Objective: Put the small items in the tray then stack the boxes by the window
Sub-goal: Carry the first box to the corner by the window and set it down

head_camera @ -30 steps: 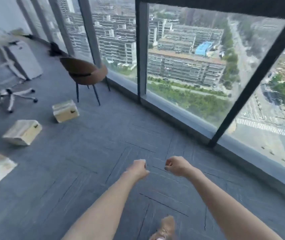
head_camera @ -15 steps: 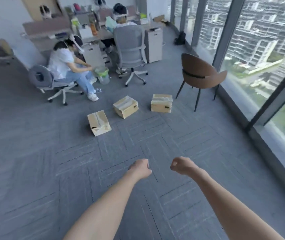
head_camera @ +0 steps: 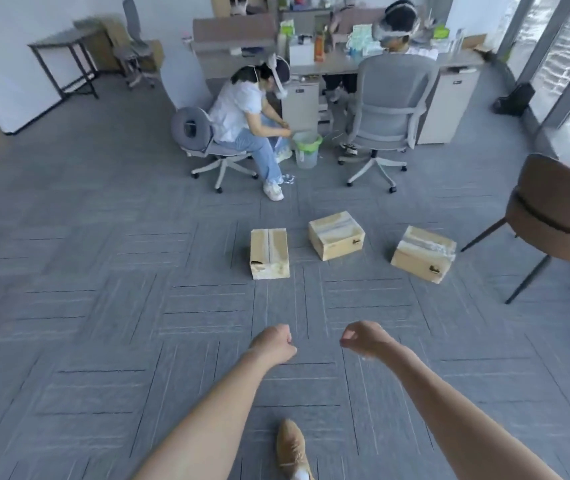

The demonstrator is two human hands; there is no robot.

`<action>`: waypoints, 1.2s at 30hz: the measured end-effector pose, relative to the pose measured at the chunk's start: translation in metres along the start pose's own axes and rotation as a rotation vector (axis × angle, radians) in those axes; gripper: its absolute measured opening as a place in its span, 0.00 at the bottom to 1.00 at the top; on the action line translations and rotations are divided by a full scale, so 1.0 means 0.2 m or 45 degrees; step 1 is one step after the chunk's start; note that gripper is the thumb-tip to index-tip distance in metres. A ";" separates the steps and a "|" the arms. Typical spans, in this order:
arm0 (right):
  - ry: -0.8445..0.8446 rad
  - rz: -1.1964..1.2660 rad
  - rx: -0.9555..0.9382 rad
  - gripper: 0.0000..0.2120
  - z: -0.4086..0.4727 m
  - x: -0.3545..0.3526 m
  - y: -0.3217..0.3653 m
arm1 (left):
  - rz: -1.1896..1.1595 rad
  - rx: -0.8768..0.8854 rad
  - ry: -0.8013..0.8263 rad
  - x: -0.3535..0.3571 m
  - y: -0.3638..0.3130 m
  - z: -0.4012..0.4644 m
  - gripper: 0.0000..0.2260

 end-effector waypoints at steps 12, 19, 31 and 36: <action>0.097 -0.033 -0.042 0.13 1.35 -0.58 0.40 | -0.087 -0.121 0.003 -0.87 -0.02 1.16 0.12; 0.130 0.025 -0.052 0.13 2.21 -0.80 0.47 | 0.007 -0.134 -0.012 -1.33 -0.17 1.93 0.10; 0.084 0.226 0.077 0.14 3.37 -1.38 0.68 | 0.188 -0.114 0.141 -2.15 -0.61 3.03 0.15; 0.012 0.388 0.225 0.14 3.67 -1.49 0.74 | 0.297 -0.016 0.240 -2.32 -0.70 3.46 0.17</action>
Point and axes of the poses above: each hand's wrist, its own z-axis towards the middle knuckle, its own x-axis out of the palm, y = z × x, the point moved 4 cm from there along z, towards the middle knuckle, and after that the axes turned 12 degrees about -x, right-handed, at the moved point
